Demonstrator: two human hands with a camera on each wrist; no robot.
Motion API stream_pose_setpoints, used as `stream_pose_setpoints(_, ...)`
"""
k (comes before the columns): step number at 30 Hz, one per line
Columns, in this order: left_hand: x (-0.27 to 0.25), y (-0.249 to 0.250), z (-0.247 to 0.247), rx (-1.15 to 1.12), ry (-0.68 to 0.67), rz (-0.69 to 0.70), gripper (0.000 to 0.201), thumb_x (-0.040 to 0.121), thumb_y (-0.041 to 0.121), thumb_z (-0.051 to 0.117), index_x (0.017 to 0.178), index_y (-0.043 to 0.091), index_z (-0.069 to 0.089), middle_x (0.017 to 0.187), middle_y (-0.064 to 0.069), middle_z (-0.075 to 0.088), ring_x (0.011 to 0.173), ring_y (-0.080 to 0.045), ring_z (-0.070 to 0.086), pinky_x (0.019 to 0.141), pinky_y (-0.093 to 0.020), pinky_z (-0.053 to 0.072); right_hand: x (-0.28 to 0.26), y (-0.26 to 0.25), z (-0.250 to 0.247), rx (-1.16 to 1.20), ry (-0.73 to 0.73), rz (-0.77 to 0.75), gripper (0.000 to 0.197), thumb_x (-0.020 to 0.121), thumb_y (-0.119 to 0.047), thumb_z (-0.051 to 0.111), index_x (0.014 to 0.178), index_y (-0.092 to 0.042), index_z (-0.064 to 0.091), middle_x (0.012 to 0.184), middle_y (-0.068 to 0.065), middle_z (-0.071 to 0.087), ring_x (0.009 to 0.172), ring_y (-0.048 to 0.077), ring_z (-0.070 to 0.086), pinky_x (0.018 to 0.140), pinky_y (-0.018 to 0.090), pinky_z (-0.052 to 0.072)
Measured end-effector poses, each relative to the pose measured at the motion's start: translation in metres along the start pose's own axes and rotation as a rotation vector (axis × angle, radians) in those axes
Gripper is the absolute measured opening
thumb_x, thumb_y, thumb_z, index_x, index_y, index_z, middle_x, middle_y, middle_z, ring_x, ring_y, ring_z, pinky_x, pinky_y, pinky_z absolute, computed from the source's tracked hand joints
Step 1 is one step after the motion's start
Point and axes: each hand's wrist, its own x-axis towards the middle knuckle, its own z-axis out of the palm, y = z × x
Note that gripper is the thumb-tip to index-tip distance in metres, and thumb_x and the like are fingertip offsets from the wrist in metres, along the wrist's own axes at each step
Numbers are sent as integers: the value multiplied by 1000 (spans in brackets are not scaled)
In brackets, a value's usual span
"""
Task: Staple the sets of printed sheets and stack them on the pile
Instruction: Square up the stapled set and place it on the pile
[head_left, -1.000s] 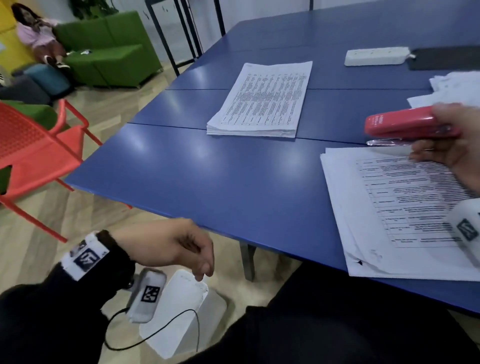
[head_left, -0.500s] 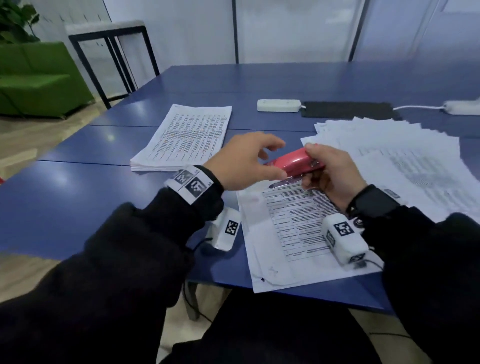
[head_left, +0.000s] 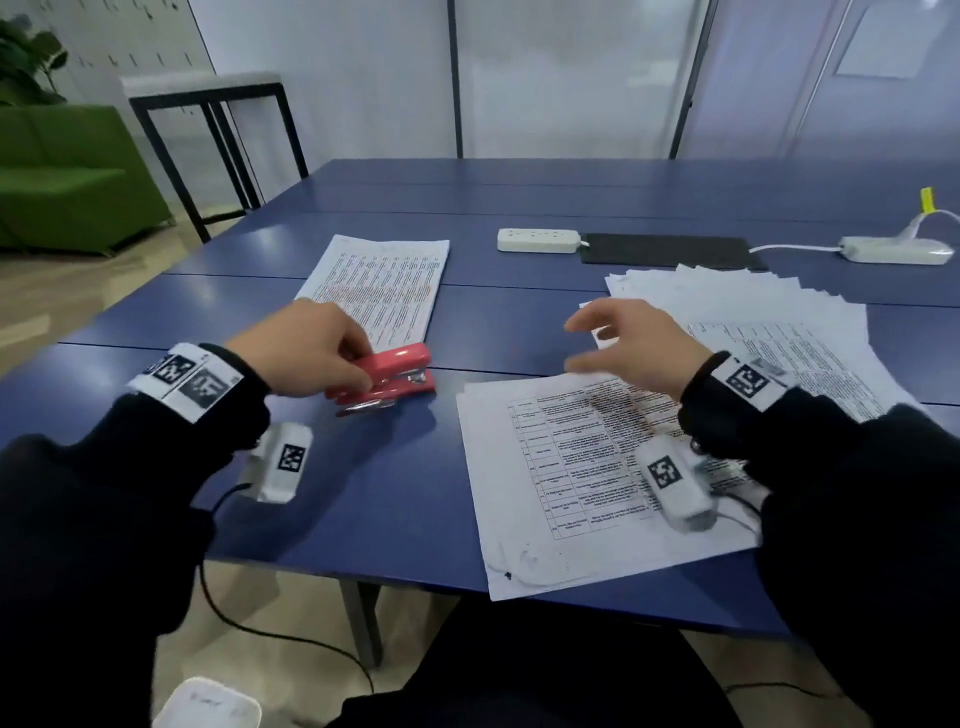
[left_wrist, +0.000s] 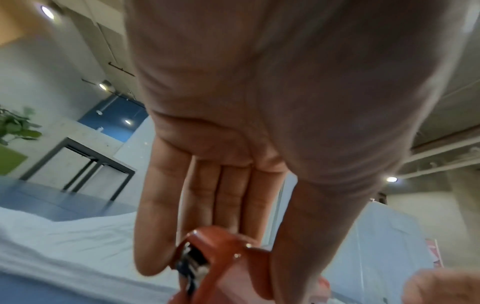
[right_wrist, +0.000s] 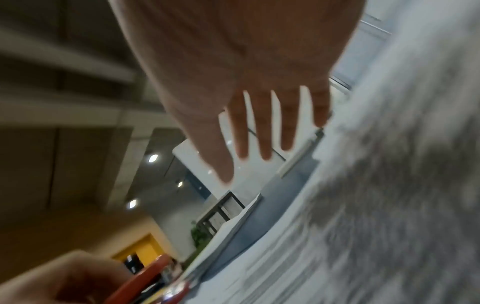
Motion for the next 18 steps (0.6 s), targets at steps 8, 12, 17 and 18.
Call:
stream_pose_setpoints(8, -6, -24, 15, -78, -102, -26, 49, 72, 38, 92, 116, 38, 68, 105, 15, 70, 97, -9, 65, 86, -26, 48, 9, -26, -18, -723, -564, 67, 84, 60, -41, 98, 130, -32, 53, 120, -10, 60, 108, 18, 58, 95, 37, 49)
stream_pose_setpoints(12, -22, -7, 4, -309, 88, 136, 48, 79, 39, 87, 123, 36, 68, 112, 15, 71, 100, 0, 66, 84, -15, 49, 8, -31, -29, -722, -539, 32, 37, 70, -37, 93, 92, -26, 66, 89, -10, 71, 86, 18, 65, 78, 34, 53)
stream_pose_setpoints(17, -39, 13, -5, -834, 5, 247, 67, 69, 54, 91, 128, 34, 67, 119, 9, 72, 108, -10, 70, 95, -25, 54, -9, -41, -98, -190, -285, -5, 24, 74, -22, 91, 94, -21, 78, 88, -3, 80, 76, 11, 73, 75, 27, 56)
stream_pose_setpoints(18, -38, 15, -3, -925, -5, 251, 78, 63, 53, 92, 133, 36, 63, 125, 7, 70, 112, -12, 70, 95, -24, 54, -15, -43, -112, -50, -205, -18, 28, 72, -20, 90, 97, -16, 78, 92, 1, 81, 79, 13, 74, 79, 27, 58)
